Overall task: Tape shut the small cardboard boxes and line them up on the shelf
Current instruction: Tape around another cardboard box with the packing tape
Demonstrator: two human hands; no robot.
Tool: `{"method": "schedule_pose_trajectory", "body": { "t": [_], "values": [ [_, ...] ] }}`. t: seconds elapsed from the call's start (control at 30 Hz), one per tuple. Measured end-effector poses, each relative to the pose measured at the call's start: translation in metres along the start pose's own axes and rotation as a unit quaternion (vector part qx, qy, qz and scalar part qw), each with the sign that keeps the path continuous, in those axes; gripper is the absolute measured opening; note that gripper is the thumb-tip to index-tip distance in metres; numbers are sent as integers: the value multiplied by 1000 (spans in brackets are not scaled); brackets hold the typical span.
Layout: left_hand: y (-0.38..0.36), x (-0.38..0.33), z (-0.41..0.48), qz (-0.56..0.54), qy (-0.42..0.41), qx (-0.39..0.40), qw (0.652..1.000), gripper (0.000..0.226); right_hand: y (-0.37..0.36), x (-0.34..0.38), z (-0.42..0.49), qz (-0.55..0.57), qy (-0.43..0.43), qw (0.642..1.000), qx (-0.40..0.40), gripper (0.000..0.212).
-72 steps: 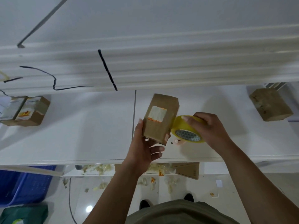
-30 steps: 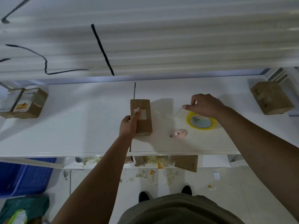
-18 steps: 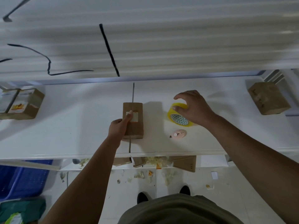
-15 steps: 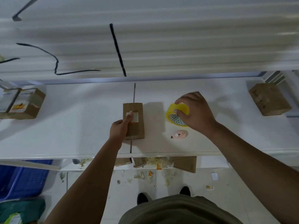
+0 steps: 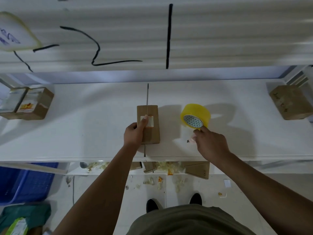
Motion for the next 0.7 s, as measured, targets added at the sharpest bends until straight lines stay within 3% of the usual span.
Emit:
{"method": "schedule_pose_trajectory", "body": {
  "t": [0.2,0.33,0.43,0.53,0.6,0.7],
  "values": [
    [1,1,0,0,-11,-4,1000,61,5,10,-10,45,-10,997,-66,39],
    [0,1,-1,-4,-8,-4,1000,60,0,20,-6,131,-68,989,-24,38],
    [0,0,-2,-6,-6,-3,1000,56,17,36,17,356,-148,922,-47,29],
    [2,-3,-6,-7,-14,-4,1000,55,33,53,52,436,-202,872,-88,27],
    [4,-4,-9,-7,-17,-4,1000,56,33,63,70,427,-213,875,-78,27],
    [4,-6,-12,1,-27,2,1000,59,24,77,68,362,-175,914,-47,23]
  ]
}}
Point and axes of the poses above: each hand's wrist, its own z-axis towards the middle knuckle, its own y-axis out of the back of the hand, x = y × z, the point moved 9 cm from there along z, towards the middle knuckle, and after that the axes turned 14 degrees about -x, right-handed, at the moved point
